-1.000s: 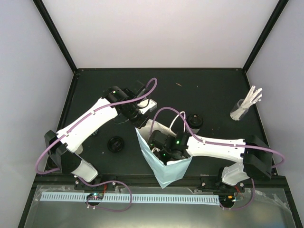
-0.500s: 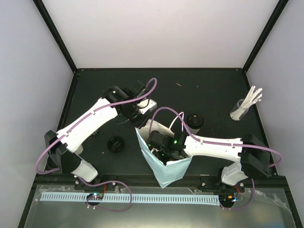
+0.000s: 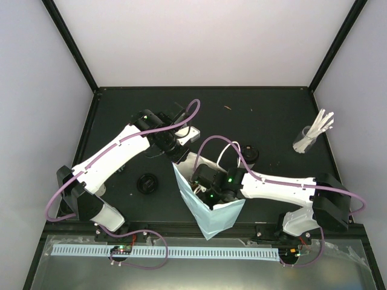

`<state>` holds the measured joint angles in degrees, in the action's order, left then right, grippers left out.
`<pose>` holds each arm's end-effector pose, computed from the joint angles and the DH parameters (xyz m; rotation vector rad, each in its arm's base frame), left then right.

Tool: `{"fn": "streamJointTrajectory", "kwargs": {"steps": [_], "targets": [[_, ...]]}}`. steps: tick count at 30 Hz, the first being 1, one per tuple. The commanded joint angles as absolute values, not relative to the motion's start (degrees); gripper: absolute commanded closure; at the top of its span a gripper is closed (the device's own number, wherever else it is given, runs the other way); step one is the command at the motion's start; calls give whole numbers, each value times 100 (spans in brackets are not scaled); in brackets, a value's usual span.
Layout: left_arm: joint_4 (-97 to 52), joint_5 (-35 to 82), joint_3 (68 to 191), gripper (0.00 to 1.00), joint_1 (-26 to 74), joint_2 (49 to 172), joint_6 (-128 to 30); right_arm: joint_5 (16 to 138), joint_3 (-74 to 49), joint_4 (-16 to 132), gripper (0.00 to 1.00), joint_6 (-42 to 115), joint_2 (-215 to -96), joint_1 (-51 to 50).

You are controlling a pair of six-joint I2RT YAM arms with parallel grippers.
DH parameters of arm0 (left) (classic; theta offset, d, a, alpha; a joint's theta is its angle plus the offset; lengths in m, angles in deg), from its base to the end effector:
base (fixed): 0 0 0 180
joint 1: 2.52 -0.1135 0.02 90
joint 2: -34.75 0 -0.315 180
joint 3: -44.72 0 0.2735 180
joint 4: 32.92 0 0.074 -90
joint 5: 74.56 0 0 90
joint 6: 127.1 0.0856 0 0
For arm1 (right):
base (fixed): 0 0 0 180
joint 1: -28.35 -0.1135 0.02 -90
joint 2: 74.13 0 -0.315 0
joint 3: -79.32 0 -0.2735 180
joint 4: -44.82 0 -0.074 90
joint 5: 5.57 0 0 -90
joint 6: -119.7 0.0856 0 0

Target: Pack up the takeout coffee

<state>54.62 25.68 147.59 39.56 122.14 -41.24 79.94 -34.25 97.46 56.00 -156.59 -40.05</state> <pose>0.2258 -0.2244 0.3506 0.9796 2.7239 -0.4178 0.1040 0.2809 0.2018 -1.0645 2.7061 0.4800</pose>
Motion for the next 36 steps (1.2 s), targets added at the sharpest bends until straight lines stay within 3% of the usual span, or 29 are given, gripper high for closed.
{"fn": "streamJointTrajectory", "kwargs": {"steps": [1, 14, 24, 36], "targets": [[5315, 2356, 14871, 97, 3896, 12194, -4185, 6949, -3963, 11000, 60, 5571, -16005, -4099], [5244, 2405, 14810, 97, 3897, 12149, -4211, 7118, -3792, 11301, 60, 5440, -16468, -4090], [5235, 2396, 14810, 97, 3901, 12148, -4202, 8524, -3042, 12120, 61, 5639, -17040, -4213], [5252, 2379, 14803, 97, 3901, 12156, -4187, 7865, -3787, 11554, 61, 5626, -16444, -4188]]}}
